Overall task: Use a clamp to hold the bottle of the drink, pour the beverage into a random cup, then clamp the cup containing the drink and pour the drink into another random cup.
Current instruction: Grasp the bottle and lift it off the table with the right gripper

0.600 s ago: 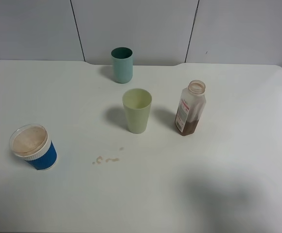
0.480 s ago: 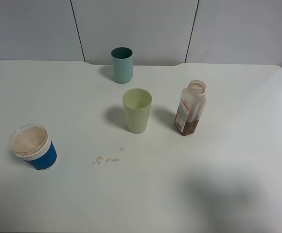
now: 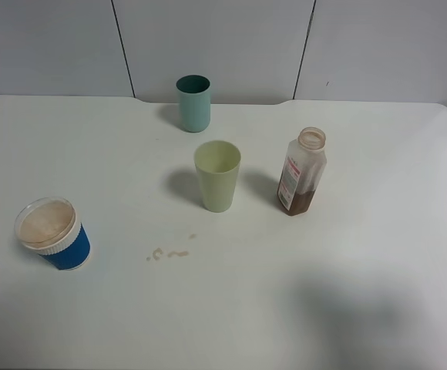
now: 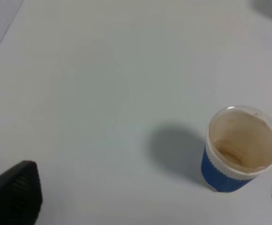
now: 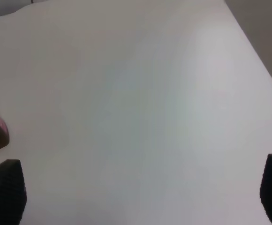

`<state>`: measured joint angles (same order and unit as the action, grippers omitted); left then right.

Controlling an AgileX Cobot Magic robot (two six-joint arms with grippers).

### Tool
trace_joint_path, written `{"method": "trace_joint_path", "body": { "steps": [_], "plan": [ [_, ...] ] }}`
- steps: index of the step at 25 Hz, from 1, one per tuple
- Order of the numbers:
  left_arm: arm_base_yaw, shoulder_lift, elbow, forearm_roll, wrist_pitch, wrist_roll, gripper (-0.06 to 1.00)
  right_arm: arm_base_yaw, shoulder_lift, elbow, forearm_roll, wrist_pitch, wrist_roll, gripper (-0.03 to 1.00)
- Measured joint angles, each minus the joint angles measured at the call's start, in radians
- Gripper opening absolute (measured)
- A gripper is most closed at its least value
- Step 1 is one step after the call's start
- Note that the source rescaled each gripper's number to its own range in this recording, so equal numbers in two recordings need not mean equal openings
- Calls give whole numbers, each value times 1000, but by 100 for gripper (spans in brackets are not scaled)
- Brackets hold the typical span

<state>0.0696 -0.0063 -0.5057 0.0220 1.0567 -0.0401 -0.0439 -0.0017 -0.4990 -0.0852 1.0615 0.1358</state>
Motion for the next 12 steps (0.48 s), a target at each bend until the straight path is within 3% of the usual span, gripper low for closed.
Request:
{"method": "trace_joint_path", "body": {
  "steps": [12],
  "plan": [
    [0,0,0,0,0,0,100,-7,0,0,0,0,0,100]
  ]
}}
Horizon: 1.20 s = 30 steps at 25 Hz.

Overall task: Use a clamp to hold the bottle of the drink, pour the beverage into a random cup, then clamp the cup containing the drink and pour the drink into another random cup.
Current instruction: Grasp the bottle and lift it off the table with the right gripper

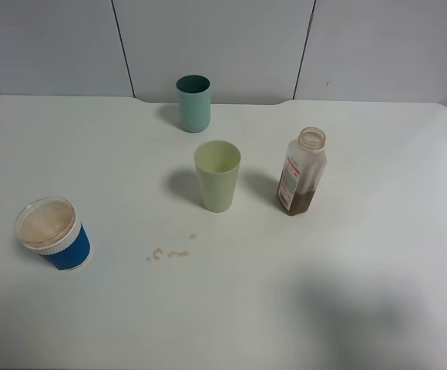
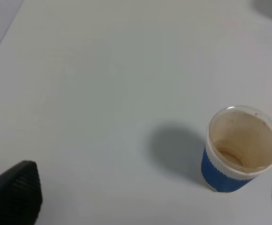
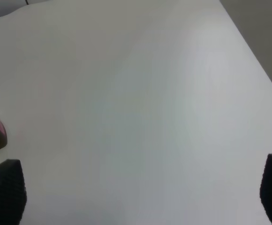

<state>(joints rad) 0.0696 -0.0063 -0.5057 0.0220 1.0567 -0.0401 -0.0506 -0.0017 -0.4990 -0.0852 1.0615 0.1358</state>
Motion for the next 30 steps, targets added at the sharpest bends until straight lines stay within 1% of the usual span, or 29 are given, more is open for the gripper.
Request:
{"method": "trace_joint_path", "body": {
  "steps": [17,19,23,26,30],
  "plan": [
    [0,0,0,0,0,0,100,0,0,-4,4,-7,-8,100],
    [0,0,0,0,0,0,100,0,0,-24,7,-32,-12,100],
    [0,0,0,0,0,0,100,0,52,-75,7,-113,-26,100],
    [0,0,0,0,0,0,100,0,118,-82,11,-181,-57,100],
    [0,0,0,0,0,0,100,0,224,-82,14,-276,-127,100]
  ]
}}
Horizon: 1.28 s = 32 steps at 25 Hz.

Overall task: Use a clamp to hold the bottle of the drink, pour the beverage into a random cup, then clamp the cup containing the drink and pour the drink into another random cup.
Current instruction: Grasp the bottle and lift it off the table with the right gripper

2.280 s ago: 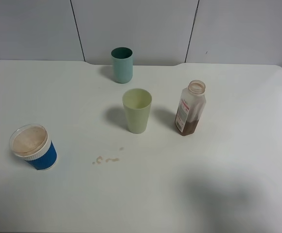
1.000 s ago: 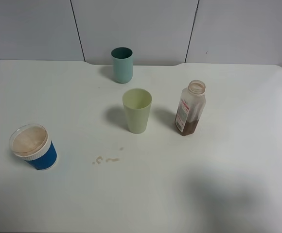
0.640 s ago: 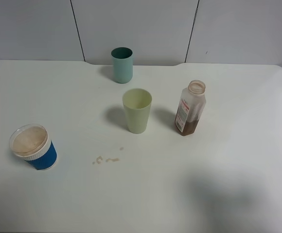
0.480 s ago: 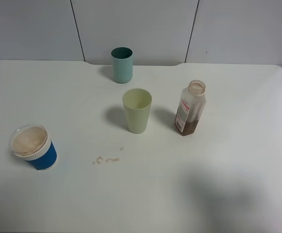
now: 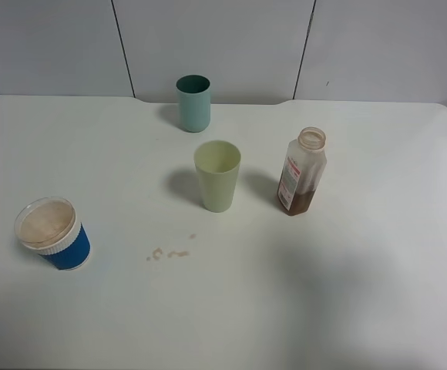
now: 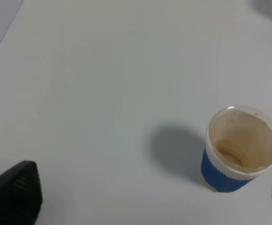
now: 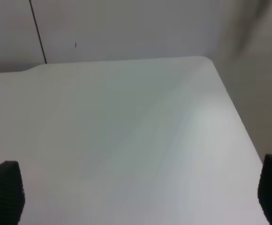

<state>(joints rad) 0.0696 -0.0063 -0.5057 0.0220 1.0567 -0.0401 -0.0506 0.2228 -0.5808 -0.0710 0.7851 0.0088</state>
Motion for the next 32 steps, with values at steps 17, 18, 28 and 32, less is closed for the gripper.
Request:
{"method": "trace_joint_path", "body": {
  "steps": [17,18,28,32],
  "plan": [
    [0,0,0,0,0,0,100,165,384,0,1,-79,-194,100],
    [0,0,0,0,0,0,100,178,404,0,1,-76,-199,100],
    [0,0,0,0,0,0,100,273,538,0,-46,-66,-307,100],
    [0,0,0,0,0,0,100,274,619,0,-75,-79,-319,100]
  ]
}}
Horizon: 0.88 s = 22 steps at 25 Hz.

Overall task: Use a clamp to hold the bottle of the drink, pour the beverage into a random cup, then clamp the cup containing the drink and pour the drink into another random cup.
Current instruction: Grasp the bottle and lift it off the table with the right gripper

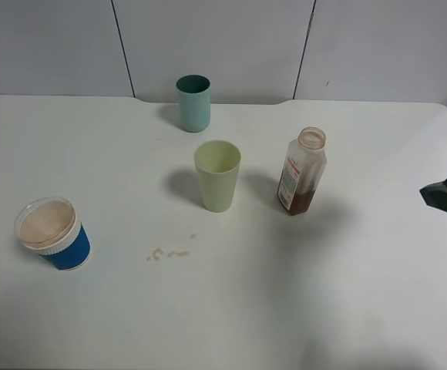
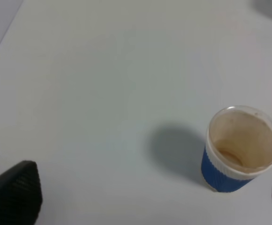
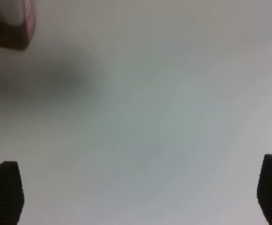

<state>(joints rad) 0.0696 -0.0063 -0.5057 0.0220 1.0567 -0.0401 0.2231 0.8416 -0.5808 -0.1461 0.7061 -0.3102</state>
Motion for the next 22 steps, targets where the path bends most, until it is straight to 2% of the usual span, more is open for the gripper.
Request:
{"method": "trace_joint_path", "body": {
  "steps": [9,15,22],
  "plan": [
    [0,0,0,0,0,0,100,8,139,0,12,-129,-3,100],
    [0,0,0,0,0,0,100,88,206,0,34,-168,-3,100],
    [0,0,0,0,0,0,100,149,275,0,160,-276,22,100]
  ]
}}
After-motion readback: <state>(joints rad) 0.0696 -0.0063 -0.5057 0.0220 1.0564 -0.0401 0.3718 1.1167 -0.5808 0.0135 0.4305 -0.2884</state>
